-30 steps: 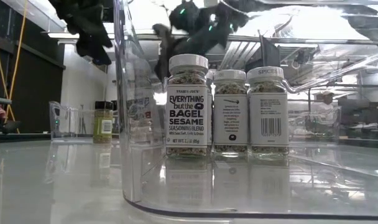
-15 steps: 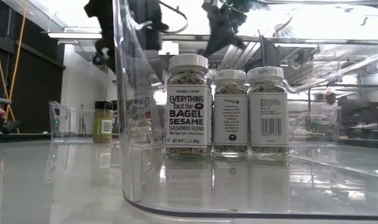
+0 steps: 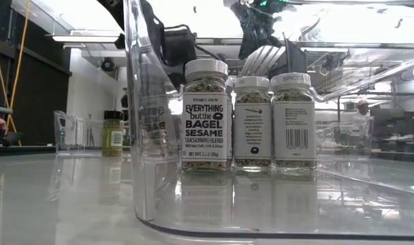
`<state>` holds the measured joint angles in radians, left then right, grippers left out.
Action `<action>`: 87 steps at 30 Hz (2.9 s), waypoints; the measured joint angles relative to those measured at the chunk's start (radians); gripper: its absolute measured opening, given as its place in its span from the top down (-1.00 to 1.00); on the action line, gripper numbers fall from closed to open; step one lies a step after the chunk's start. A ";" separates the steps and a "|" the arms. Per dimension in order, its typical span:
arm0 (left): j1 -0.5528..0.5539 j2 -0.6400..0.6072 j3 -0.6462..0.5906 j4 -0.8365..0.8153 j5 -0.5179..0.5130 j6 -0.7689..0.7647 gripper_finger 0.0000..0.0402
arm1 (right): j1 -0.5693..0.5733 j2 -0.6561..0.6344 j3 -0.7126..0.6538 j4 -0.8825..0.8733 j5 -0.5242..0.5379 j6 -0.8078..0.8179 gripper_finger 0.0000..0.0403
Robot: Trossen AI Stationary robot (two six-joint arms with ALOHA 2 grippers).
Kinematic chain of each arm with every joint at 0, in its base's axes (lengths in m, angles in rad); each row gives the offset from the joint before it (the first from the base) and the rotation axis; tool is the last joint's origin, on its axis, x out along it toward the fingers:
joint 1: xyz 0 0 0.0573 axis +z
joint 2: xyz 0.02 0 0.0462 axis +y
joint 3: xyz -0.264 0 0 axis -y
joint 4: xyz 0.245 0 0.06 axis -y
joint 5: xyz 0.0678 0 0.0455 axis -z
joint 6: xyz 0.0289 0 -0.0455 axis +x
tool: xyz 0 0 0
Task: Sort spices by type
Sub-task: Put the top right brown seasoning bottle into the top left transparent bin
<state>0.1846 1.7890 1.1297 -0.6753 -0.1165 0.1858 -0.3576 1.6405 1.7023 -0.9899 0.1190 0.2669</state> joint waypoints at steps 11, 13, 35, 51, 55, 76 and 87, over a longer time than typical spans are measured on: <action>-0.006 0.026 0.000 -0.003 -0.043 -0.005 -0.27 | 0.000 0.000 0.000 -0.016 -0.002 -0.006 1.00; -0.005 0.021 0.000 -0.017 -0.050 -0.002 -0.18 | 0.000 0.000 0.000 -0.016 -0.003 -0.006 1.00; 0.184 -0.376 0.142 -0.169 -0.302 -0.028 0.27 | 0.000 0.000 0.000 -0.015 -0.002 -0.017 1.00; 0.699 -0.169 0.139 -0.336 -0.134 0.005 0.27 | -0.002 0.000 0.000 0.022 -0.021 -0.034 1.00; 0.672 -0.069 0.139 -0.314 -0.180 0.086 0.27 | -0.002 0.000 0.000 0.023 -0.022 -0.040 1.00; 0.652 0.035 0.139 -0.100 -0.258 0.595 0.14 | 0.000 0.000 0.000 0.023 -0.021 0.005 1.00; 0.660 0.035 0.139 -0.081 -0.223 0.601 -0.01 | 0.000 0.000 0.000 0.023 -0.021 0.021 1.00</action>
<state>0.8451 1.8240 1.2686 -0.7567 -0.3398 0.7868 -0.3574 1.6409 1.7023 -0.9668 0.0978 0.2883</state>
